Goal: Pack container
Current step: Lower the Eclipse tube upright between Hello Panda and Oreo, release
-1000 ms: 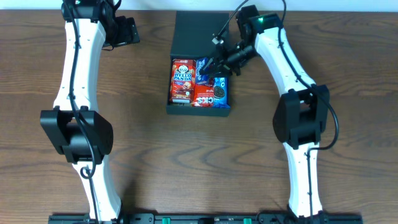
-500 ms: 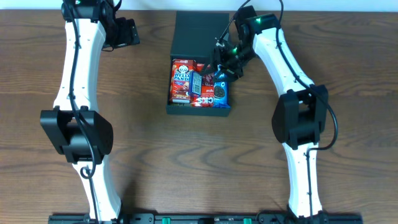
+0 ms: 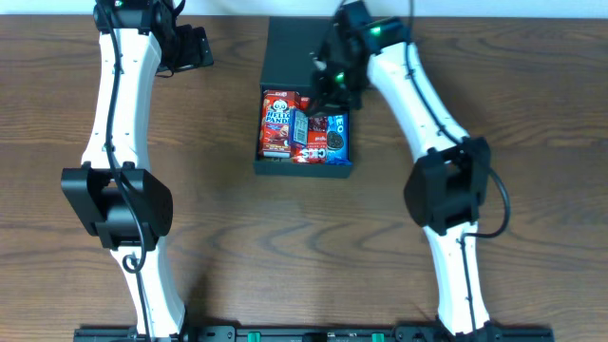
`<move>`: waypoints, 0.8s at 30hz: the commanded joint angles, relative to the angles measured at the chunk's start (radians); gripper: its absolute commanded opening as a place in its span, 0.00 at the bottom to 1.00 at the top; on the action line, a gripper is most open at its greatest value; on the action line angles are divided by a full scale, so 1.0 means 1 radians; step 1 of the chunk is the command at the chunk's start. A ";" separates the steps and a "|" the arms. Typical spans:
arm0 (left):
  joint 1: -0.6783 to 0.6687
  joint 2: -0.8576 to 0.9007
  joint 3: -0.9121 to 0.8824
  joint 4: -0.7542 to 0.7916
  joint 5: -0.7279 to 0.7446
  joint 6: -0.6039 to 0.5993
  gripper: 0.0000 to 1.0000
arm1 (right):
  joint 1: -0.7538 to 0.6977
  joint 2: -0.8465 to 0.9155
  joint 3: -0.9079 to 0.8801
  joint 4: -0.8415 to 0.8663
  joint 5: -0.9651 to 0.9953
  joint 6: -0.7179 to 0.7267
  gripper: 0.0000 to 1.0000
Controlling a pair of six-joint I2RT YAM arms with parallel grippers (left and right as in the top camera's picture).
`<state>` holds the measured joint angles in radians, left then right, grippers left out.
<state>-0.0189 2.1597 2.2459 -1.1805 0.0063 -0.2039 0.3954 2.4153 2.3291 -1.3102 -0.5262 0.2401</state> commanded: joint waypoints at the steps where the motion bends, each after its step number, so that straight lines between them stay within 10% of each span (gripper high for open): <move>1: 0.015 -0.005 -0.006 -0.004 -0.016 0.018 0.95 | 0.052 -0.034 0.019 0.011 0.077 -0.029 0.09; 24: 0.020 -0.005 -0.006 -0.019 -0.013 0.018 0.95 | 0.103 0.040 0.017 0.046 0.190 -0.029 0.04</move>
<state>-0.0017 2.1597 2.2459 -1.1961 -0.0002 -0.2039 0.4957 2.4310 2.3291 -1.2675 -0.3534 0.2256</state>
